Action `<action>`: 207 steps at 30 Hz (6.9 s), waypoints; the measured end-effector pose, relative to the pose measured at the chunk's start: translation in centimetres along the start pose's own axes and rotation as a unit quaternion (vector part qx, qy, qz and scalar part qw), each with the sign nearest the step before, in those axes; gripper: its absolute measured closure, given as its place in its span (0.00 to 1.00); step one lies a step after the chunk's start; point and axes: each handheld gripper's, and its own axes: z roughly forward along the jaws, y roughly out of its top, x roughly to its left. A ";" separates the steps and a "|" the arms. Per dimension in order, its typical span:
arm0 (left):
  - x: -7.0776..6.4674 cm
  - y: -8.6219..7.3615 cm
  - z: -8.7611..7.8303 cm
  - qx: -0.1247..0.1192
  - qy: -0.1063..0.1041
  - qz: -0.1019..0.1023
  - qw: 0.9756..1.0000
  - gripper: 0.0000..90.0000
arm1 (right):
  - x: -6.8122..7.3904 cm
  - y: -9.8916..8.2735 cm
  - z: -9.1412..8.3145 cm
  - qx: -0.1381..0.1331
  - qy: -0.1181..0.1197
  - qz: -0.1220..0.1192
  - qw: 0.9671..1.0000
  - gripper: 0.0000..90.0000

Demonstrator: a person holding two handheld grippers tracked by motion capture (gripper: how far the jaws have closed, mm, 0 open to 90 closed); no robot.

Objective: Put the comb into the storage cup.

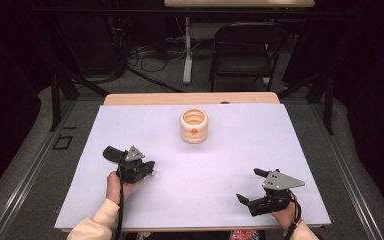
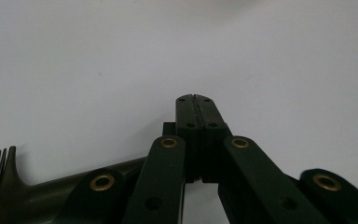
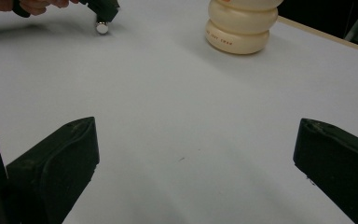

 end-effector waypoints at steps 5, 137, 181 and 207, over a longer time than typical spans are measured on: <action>0.3 -0.3 -0.3 0.002 0.006 0.000 1.000 0.99 | 0.0 0.0 -0.1 -0.003 -0.002 0.003 1.000 0.00; 3.5 1.5 -3.1 0.195 0.118 0.004 0.974 0.18 | -0.2 -0.2 0.1 0.016 -0.004 0.005 1.000 0.00; 5.9 2.6 -0.8 0.276 0.059 -0.046 0.958 0.79 | -0.1 -0.3 0.2 0.021 -0.001 0.005 1.000 0.00; 5.4 2.4 -2.1 0.219 0.047 -0.028 0.974 0.81 | -0.2 -0.3 0.2 0.021 -0.002 0.004 1.000 0.00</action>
